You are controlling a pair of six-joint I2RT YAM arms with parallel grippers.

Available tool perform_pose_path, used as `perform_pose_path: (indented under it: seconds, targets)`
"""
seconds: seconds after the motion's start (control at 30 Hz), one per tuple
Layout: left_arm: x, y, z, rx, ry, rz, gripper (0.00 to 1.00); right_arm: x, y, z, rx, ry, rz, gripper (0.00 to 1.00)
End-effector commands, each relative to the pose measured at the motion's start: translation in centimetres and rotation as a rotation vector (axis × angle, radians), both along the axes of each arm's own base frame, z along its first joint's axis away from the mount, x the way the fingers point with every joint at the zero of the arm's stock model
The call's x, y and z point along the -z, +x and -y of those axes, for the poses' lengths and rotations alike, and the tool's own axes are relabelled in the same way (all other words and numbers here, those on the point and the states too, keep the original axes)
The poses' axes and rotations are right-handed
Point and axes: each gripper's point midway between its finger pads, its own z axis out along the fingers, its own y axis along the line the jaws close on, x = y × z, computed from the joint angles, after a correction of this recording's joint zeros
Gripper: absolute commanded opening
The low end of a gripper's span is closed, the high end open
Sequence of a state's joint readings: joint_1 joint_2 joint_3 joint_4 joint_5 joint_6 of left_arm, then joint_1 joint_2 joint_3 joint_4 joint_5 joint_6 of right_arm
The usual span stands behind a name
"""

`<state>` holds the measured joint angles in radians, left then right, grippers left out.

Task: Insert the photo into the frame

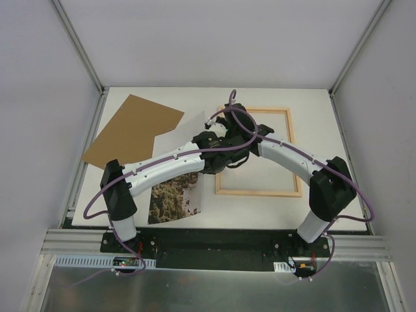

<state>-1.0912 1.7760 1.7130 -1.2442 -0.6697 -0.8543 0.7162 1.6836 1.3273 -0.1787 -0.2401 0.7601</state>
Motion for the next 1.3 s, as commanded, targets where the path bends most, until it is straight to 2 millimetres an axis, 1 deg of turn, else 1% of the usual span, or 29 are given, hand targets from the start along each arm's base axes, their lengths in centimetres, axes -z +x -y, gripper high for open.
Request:
perform_pose_path:
  seconds: [0.0,0.1,0.3,0.4,0.43,0.53,0.63,0.7,0.73,0.83,0.93,0.97,1.1,1.17,1.27]
  targets:
    - [0.0,0.0,0.3,-0.004,0.037,0.013,0.35,-3.2,-1.5,-0.1,-0.017,0.044,0.056,0.01]
    - [0.0,-0.3,0.5,-0.004,0.033,0.012,0.25,-3.2,-1.7,0.1,-0.016,0.042,0.056,0.01]
    - [0.0,-0.9,1.0,0.003,0.039,0.007,0.13,-3.5,-2.1,0.6,-0.012,0.047,0.059,0.02]
    - [-0.2,-1.0,1.2,0.003,0.029,0.006,0.02,-3.8,-2.3,0.8,-0.014,0.051,0.062,0.07]
    - [-0.3,-1.0,1.3,0.005,0.029,0.006,0.00,-3.8,-2.5,0.7,-0.021,0.053,0.063,0.11]
    - [-0.7,-1.1,1.4,0.007,0.019,0.009,0.00,-4.3,-2.6,1.0,-0.023,0.057,0.071,0.25]
    - [-1.5,-1.1,1.5,0.010,0.010,0.020,0.00,-5.1,-2.6,1.6,-0.018,0.056,0.088,0.46]
    - [-2.3,-0.9,1.6,0.013,0.003,0.033,0.00,-6.1,-2.2,2.7,0.001,0.056,0.110,0.60]
    - [-3.0,-0.7,1.8,0.023,-0.010,0.043,0.00,-6.7,-2.1,3.4,0.011,0.051,0.123,0.65]
    - [-4.7,-0.3,2.5,0.045,-0.035,0.065,0.00,-9.2,-1.2,6.5,0.078,0.045,0.187,0.74]
    - [-6.5,0.2,3.3,0.073,-0.066,0.090,0.00,-11.1,-0.6,10.8,0.165,0.018,0.242,0.86]
    - [-7.1,0.4,3.5,0.084,-0.074,0.100,0.00,-11.6,-0.4,12.3,0.196,0.019,0.257,0.87]
    - [-10.7,1.5,5.0,0.137,-0.138,0.162,0.00,-14.3,-1.3,18.5,0.324,0.010,0.340,0.90]
    - [-12.7,2.1,5.9,0.175,-0.174,0.197,0.00,-15.9,-2.2,21.5,0.395,0.003,0.395,0.92]
    - [-15.6,2.8,7.6,0.226,-0.262,0.262,0.00,-17.5,-3.6,25.5,0.491,-0.034,0.459,0.94]
